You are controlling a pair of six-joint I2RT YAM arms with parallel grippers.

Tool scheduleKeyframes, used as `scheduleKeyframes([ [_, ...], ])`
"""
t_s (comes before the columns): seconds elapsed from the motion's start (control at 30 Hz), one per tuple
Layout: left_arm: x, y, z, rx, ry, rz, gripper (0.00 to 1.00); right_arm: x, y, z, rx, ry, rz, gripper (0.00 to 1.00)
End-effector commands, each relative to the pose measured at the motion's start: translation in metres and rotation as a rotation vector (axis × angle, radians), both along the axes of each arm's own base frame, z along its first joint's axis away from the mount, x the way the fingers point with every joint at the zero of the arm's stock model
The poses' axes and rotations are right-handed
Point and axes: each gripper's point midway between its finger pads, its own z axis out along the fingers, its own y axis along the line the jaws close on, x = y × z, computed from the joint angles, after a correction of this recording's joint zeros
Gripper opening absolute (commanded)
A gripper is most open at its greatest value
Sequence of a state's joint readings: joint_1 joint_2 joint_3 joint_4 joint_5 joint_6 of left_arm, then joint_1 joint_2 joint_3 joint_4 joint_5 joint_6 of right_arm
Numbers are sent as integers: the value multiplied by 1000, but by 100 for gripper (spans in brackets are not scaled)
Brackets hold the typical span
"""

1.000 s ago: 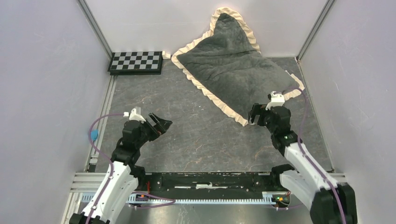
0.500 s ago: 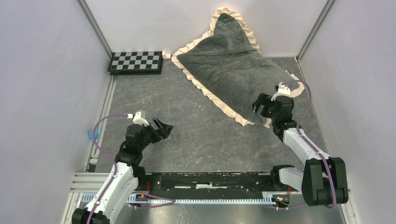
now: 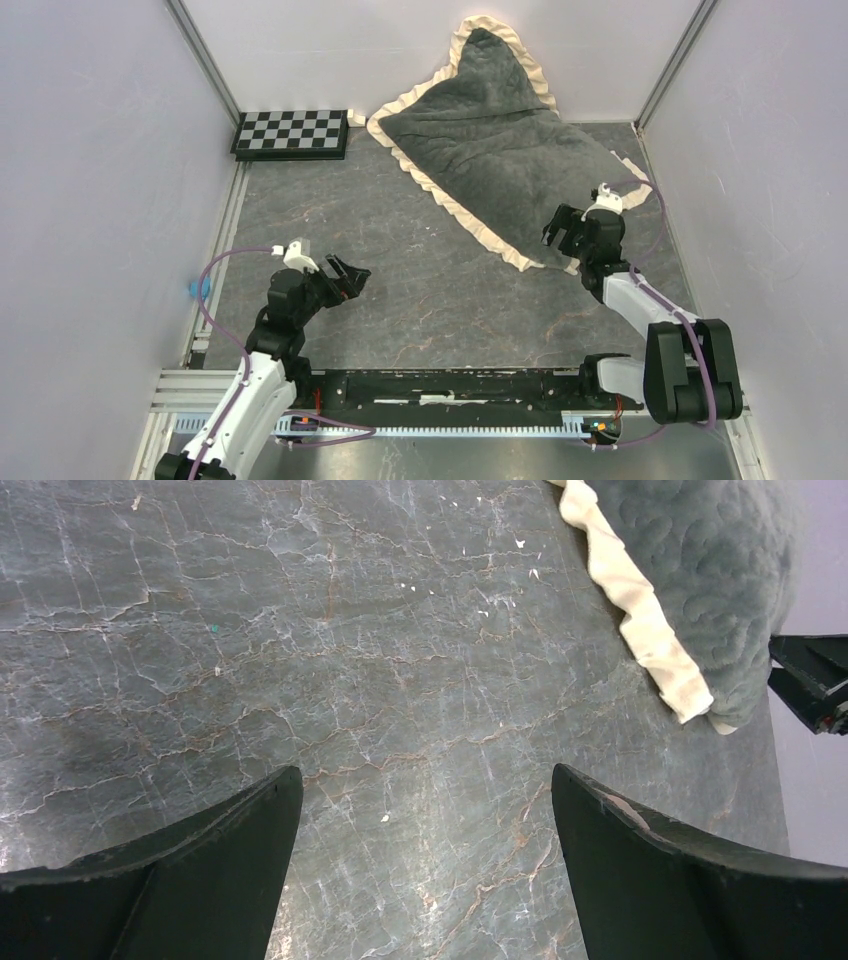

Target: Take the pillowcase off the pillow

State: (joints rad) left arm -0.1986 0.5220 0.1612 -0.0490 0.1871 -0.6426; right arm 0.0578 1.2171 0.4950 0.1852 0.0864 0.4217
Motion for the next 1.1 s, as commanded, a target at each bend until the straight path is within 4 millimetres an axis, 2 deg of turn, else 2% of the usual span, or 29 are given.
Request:
scheduleKeyframes([
  [0.0,4,-2,9,21,-59,-32,100,-2,26,-18,66,16,140,98],
  [0.07,4,-3,8,21,-58,-32,100,-2,42,-21,105,31,226,98],
  [0.23,3,-4,8,18,-57,-43,100,-9,79,-5,167,-72,408,69],
  [0.3,3,-4,8,18,-56,-43,100,-16,102,-1,147,-60,495,61],
  [0.33,3,-4,8,19,-56,-41,100,-20,114,1,141,-55,532,60],
  [0.4,4,-2,8,22,-57,-31,100,-35,152,9,141,-73,654,60],
  [0.53,5,1,10,24,-66,-12,100,-79,238,41,166,-149,1017,62],
  [0.6,5,1,10,22,-72,-13,100,-89,258,56,129,-174,1107,68],
  [0.7,4,0,11,21,-78,-15,100,-89,257,78,96,-236,1101,76],
  [0.77,4,0,12,19,-82,-16,100,-80,242,88,21,-264,1027,81],
  [0.83,4,0,12,20,-83,-16,100,-64,218,92,-66,-264,892,87],
  [0.93,4,-1,12,17,-80,-18,100,-43,171,90,-154,-235,661,94],
  [1.07,3,-1,12,16,-81,-22,100,-26,103,78,-106,-201,379,97],
])
